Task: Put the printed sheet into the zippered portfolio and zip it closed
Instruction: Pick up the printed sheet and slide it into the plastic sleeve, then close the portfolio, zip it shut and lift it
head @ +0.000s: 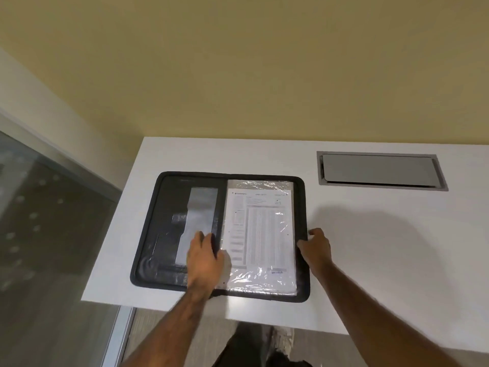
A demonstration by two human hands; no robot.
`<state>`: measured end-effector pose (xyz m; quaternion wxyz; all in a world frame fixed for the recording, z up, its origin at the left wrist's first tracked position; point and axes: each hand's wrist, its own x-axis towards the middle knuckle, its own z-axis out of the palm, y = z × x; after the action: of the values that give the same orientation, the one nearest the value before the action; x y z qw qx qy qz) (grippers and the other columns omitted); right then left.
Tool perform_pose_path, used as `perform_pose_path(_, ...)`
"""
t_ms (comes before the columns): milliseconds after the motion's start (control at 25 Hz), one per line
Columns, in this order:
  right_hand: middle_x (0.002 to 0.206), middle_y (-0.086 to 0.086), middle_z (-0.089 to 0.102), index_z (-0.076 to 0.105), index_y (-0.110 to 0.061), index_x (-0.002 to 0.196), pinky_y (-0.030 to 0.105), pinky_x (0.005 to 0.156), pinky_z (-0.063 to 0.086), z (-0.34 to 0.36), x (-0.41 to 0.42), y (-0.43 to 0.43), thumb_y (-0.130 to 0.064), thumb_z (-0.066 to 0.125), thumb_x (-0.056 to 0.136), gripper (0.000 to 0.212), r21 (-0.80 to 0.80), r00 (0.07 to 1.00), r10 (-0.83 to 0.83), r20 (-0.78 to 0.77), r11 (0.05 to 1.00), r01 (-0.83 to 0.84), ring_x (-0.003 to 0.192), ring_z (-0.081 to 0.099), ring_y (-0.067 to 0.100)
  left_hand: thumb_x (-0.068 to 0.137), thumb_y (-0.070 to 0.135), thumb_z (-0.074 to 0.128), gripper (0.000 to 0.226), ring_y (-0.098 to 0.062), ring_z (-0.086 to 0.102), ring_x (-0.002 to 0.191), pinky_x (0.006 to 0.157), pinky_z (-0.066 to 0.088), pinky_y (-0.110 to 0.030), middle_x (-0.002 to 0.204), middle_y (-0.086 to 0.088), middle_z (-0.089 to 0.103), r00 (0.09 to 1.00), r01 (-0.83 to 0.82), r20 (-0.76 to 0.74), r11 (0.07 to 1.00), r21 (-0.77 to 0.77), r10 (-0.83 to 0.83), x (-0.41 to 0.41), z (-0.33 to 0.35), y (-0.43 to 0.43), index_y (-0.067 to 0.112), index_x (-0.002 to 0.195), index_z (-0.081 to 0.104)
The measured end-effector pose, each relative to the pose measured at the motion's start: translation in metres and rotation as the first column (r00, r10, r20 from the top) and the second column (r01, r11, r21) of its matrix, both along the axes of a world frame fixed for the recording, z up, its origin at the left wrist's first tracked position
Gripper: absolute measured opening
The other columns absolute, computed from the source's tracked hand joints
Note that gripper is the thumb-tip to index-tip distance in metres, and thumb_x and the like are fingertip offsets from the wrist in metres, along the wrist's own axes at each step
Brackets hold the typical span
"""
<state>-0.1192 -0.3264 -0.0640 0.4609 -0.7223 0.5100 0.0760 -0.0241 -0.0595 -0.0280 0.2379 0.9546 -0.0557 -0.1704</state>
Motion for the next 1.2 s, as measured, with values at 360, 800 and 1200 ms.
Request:
perform_pose_path(360,0.103,0.008,0.065,0.052,-0.016,0.103,0.038,0.081,0.057,0.003,-0.031,0.017,-0.017,0.065,0.089,0.018,0.033,1.0,-0.013,-0.002,0.999,0.013,0.075,0.059,0.015,0.093,0.03,0.065,0.064,-0.046,0.051,0.119,0.099,0.046,-0.054,0.133,-0.028,0.049,0.701,-0.628,-0.268,0.75,0.208,0.661,0.041,-0.006,0.141,0.0,0.142,0.037)
perform_pose_path(800,0.116,0.019,0.063,0.062,-0.005,0.122,0.051,0.092,0.057,0.006,-0.025,0.042,-0.021,0.061,0.086,0.039,-0.068,0.993,-0.055,-0.103,0.997,0.048,0.102,0.064,0.04,0.094,0.037,0.06,0.054,-0.038,0.059,0.099,0.09,0.051,-0.047,0.122,-0.023,0.063,0.618,-0.74,-0.399,0.673,-0.004,0.678,0.084,-0.016,0.194,-0.005,0.127,0.056)
perform_pose_path(1200,0.134,0.009,0.06,0.051,-0.017,0.136,0.042,0.092,0.057,0.06,0.03,0.128,-0.039,0.061,0.092,0.05,-0.172,0.95,0.303,0.078,0.943,-0.286,0.122,0.06,0.029,0.096,0.065,0.039,0.059,-0.024,0.071,0.09,0.086,0.053,-0.04,0.091,-0.001,0.077,0.844,-0.508,-0.41,0.761,-0.404,0.346,0.101,0.059,0.206,0.02,0.084,0.076)
